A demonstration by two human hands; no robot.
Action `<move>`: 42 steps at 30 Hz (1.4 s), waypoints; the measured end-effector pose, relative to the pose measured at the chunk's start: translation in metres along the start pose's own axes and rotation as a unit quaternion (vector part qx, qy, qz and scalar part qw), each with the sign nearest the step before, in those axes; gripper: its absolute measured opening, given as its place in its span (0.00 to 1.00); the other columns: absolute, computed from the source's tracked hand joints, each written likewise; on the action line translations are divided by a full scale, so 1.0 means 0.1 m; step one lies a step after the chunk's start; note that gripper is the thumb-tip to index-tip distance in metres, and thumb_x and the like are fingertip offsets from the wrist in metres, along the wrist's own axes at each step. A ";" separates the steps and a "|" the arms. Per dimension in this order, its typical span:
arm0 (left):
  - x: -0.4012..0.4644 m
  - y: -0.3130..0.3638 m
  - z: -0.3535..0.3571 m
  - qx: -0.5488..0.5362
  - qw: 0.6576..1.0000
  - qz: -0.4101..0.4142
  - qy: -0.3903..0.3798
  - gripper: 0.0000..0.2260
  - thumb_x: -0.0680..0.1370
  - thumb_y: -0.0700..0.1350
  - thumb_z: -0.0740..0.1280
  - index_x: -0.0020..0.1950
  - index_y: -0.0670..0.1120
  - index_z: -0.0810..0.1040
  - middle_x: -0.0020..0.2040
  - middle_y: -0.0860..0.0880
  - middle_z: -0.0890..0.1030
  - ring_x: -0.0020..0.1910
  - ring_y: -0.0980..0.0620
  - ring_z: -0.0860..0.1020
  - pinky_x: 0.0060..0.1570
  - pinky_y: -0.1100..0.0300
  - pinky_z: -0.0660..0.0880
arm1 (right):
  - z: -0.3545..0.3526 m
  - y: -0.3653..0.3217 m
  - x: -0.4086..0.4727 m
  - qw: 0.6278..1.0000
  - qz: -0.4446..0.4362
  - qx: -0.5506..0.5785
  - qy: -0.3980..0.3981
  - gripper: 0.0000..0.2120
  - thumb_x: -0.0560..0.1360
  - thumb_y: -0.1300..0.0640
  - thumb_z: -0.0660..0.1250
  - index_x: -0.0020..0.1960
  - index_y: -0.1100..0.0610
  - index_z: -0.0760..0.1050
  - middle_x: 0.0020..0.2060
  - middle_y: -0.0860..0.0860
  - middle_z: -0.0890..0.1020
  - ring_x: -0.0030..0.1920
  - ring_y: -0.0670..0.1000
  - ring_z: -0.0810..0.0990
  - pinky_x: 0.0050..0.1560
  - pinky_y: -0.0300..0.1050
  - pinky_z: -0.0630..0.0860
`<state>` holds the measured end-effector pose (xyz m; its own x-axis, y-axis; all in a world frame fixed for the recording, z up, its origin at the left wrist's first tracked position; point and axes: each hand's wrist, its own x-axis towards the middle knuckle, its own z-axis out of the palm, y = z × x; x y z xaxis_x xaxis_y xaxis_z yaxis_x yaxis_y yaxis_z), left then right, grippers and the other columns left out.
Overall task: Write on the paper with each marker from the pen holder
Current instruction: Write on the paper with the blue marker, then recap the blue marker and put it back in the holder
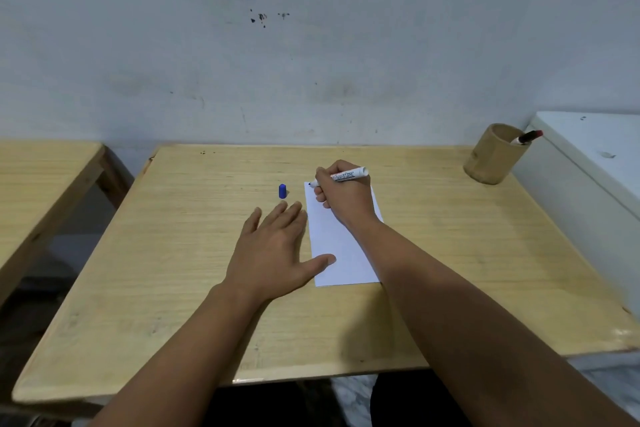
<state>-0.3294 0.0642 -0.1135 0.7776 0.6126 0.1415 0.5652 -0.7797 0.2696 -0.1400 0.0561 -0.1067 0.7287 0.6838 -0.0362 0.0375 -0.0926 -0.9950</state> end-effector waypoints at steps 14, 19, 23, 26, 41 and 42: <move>0.01 0.01 -0.05 -0.001 1.000 -0.009 -0.017 0.44 0.73 0.78 0.54 0.82 0.52 0.61 0.84 0.52 0.57 0.83 0.54 0.50 0.81 0.44 0.45 | 0.02 0.06 0.04 0.996 -0.036 -0.080 -0.020 0.12 0.75 0.49 0.74 0.37 0.54 0.80 0.33 0.54 0.87 0.31 0.49 0.84 0.36 0.46 0.79; 0.02 0.01 -0.05 0.003 1.000 -0.008 -0.015 0.44 0.73 0.78 0.54 0.82 0.53 0.61 0.84 0.52 0.57 0.83 0.54 0.49 0.81 0.44 0.45 | 0.03 0.05 0.03 0.994 -0.041 -0.102 -0.020 0.11 0.72 0.48 0.73 0.35 0.50 0.79 0.34 0.54 0.86 0.32 0.51 0.84 0.38 0.48 0.80; 0.03 0.01 -0.04 0.000 1.000 -0.011 -0.012 0.45 0.72 0.78 0.54 0.82 0.52 0.62 0.84 0.53 0.57 0.83 0.54 0.50 0.81 0.44 0.46 | 0.01 0.00 0.00 0.998 -0.016 -0.051 -0.018 0.11 0.71 0.50 0.74 0.32 0.50 0.78 0.33 0.57 0.87 0.31 0.52 0.82 0.37 0.49 0.79; 0.01 0.01 -0.05 -0.013 1.000 -0.010 -0.005 0.44 0.72 0.78 0.56 0.81 0.52 0.65 0.83 0.53 0.59 0.83 0.54 0.51 0.80 0.44 0.46 | -0.07 -0.09 -0.04 1.000 -0.031 0.000 -0.001 0.13 0.76 0.48 0.77 0.41 0.55 0.79 0.31 0.55 0.83 0.27 0.50 0.79 0.31 0.43 0.75; 0.53 -0.09 -0.29 -0.156 0.965 -0.179 0.115 0.19 0.79 0.57 0.67 0.69 0.56 0.78 0.63 0.56 0.79 0.59 0.52 0.80 0.53 0.53 0.77 | -0.77 -0.65 -0.23 0.997 -0.018 0.076 -0.021 0.04 0.80 0.56 0.73 0.47 0.52 0.80 0.41 0.52 0.88 0.29 0.46 0.79 0.31 0.41 0.74; 0.58 -0.11 -0.30 -0.148 0.967 -0.183 0.097 0.16 0.79 0.56 0.67 0.66 0.56 0.80 0.61 0.55 0.81 0.59 0.51 0.81 0.53 0.52 0.77 | -0.78 -0.64 -0.25 0.997 -0.014 0.066 -0.028 0.04 0.79 0.57 0.74 0.47 0.53 0.80 0.40 0.51 0.89 0.30 0.46 0.79 0.31 0.40 0.75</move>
<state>-0.2992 0.1122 -0.0799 0.4579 0.8755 0.1543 0.6663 -0.4529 0.5924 -0.1073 -0.0118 -0.0344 0.6889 0.7248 -0.0089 -0.0347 0.0207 -0.9992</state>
